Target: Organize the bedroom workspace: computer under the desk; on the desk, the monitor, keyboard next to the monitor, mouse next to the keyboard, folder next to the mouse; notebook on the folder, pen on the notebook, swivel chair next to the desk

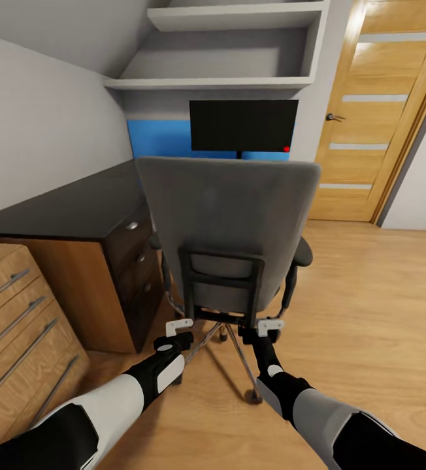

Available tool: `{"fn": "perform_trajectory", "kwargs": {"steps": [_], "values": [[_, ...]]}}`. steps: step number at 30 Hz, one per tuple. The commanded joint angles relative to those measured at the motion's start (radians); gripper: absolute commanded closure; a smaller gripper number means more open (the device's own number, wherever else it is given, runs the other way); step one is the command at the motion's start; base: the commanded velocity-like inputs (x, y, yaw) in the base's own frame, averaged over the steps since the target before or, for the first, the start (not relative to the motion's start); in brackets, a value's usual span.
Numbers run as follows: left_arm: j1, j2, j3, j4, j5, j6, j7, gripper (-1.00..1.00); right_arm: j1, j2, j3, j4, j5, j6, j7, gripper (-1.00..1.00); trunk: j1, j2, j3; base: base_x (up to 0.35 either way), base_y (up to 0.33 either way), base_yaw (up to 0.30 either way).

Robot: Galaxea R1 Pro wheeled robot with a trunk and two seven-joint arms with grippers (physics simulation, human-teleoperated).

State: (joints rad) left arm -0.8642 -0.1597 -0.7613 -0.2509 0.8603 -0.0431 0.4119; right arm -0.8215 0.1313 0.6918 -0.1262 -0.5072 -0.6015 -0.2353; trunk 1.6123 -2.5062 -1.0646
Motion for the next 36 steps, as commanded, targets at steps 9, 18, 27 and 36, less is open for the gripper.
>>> {"fn": "perform_trajectory", "kwargs": {"steps": [9, 18, 27, 36], "values": [[-0.001, 0.0, -0.009, -0.001, 0.008, -0.004, 0.004, -1.0, -0.001, 0.001, 0.008, 0.0, -0.001, 0.0, -0.009, -1.0, 0.0, 0.0, -0.001, 0.303, -0.008, 0.0], [-0.001, 0.0, -0.009, -0.001, 0.008, -0.004, 0.004, -1.0, -0.001, 0.001, 0.008, 0.0, -0.002, 0.0, -0.009, -1.0, 0.0, 0.0, -0.002, 0.287, -0.153, 0.042], [-0.001, 0.0, -0.009, -0.001, 0.008, -0.004, 0.005, -1.0, -0.001, 0.0, 0.008, 0.0, -0.001, 0.0, -0.009, -1.0, 0.0, 0.0, -0.011, 0.081, -0.058, 0.172], [-0.001, -0.001, -0.01, -0.001, 0.008, -0.004, 0.005, -1.0, -0.001, 0.0, 0.008, 0.0, -0.001, 0.0, -0.009, -1.0, 0.0, 0.0, -0.012, 0.169, -0.001, 0.031]]}}
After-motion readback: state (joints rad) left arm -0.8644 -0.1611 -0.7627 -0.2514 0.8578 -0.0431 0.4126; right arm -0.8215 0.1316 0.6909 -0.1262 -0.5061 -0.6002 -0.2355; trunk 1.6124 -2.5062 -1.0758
